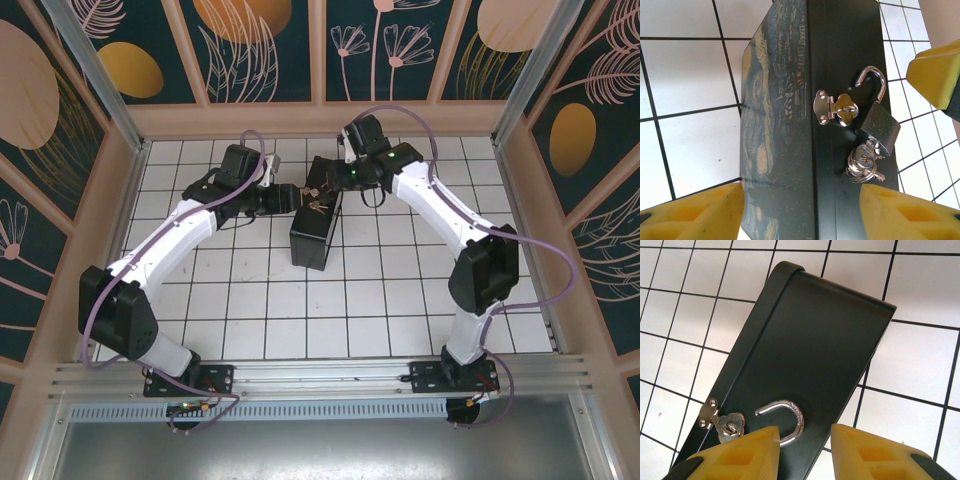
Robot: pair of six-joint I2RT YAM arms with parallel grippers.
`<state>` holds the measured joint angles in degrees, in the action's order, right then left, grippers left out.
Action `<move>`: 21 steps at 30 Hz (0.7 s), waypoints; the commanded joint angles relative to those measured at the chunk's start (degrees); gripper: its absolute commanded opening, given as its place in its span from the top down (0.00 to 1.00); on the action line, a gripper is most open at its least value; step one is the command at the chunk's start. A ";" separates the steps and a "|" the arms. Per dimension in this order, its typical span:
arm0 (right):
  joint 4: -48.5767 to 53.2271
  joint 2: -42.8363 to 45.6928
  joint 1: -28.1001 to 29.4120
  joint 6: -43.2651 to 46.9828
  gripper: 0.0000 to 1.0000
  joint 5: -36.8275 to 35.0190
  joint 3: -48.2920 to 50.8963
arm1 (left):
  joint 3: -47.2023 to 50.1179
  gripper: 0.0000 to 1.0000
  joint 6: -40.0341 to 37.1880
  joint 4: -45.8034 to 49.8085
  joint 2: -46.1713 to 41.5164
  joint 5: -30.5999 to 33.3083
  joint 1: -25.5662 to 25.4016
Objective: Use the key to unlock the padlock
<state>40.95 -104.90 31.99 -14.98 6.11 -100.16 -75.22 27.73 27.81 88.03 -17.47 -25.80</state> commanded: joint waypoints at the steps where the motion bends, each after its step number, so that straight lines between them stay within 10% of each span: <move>1: 3.21 -2.67 -0.29 1.19 0.69 0.79 -2.04 | -0.89 0.37 0.83 0.53 0.26 0.49 0.23; 9: 6.07 -5.02 -0.31 0.09 0.67 -1.54 -3.28 | -0.73 0.37 0.65 0.49 0.43 0.51 0.26; 21: -6.26 2.75 -5.11 -4.85 0.93 10.32 8.20 | -1.92 0.38 0.16 0.81 1.11 0.51 0.24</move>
<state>39.07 -105.82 26.89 -18.26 11.51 -95.77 -75.24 27.73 27.81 88.27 -17.45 -25.80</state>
